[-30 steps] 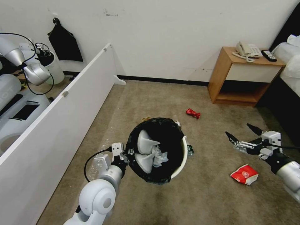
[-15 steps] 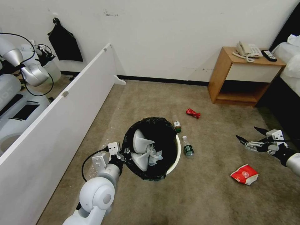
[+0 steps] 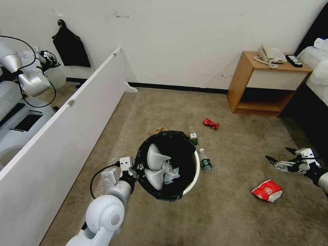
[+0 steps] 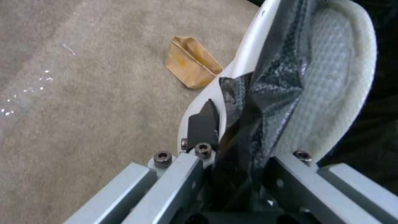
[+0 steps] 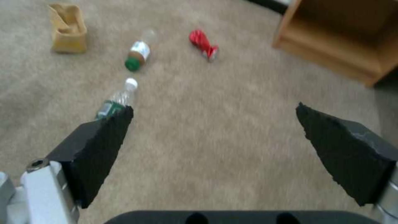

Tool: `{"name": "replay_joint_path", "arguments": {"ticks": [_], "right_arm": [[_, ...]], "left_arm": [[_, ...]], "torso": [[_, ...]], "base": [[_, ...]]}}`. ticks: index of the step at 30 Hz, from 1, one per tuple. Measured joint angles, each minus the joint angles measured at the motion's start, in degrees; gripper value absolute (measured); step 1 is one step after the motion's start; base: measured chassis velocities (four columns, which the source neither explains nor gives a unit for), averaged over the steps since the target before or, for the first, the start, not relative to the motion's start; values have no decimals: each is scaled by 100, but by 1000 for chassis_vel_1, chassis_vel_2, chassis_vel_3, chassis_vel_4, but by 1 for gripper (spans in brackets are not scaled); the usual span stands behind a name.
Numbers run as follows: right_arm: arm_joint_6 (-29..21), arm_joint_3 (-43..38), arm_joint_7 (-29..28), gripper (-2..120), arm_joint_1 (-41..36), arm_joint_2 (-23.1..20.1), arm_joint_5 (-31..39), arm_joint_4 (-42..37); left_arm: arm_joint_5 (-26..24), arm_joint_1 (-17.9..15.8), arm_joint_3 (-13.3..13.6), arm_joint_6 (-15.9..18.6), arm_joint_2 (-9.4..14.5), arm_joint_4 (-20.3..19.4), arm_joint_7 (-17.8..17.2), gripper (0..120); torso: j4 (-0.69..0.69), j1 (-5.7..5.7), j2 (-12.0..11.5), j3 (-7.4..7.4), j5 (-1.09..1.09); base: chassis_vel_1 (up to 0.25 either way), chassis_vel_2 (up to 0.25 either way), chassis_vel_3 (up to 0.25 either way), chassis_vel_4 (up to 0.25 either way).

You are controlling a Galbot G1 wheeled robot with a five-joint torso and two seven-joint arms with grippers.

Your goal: Pick up the trash bin, then pick up the garbage from the floor and place it into the trash bin.

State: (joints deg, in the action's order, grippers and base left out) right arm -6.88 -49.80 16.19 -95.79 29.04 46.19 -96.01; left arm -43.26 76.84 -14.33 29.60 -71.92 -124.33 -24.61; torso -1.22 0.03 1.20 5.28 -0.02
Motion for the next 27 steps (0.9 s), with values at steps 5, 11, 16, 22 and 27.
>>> {"name": "replay_joint_path", "arguments": {"ticks": [5,11,16,22,27], "right_arm": [[-179,380,-293,100,47,-52,148,93],[-251,750,-247,100,-22,-491,-286,401],[-227,1084,-101,100,9,-819,-798,753],[-224,1314,-78,100,7,-1059,-1027,886],[-227,1511,-66,100,2,-1221,-1131,1034]], "left_arm": [[81,167,6,-16,-43,-111,17,1],[281,334,-35,-67,-188,-212,84,1],[520,550,-42,-165,-304,-273,177,1],[725,685,-41,-265,-378,-295,275,1],[879,741,-1,-284,-475,-326,316,1]], "torso": [[0,0,0,0,2],[0,0,-1,-1,2],[-1,0,-1,-1,2],[0,0,-1,-1,2],[0,0,-1,-1,2]], "base": [[0,0,0,0],[0,0,0,0],[0,0,0,0],[0,0,0,0],[0,0,0,0]]}}
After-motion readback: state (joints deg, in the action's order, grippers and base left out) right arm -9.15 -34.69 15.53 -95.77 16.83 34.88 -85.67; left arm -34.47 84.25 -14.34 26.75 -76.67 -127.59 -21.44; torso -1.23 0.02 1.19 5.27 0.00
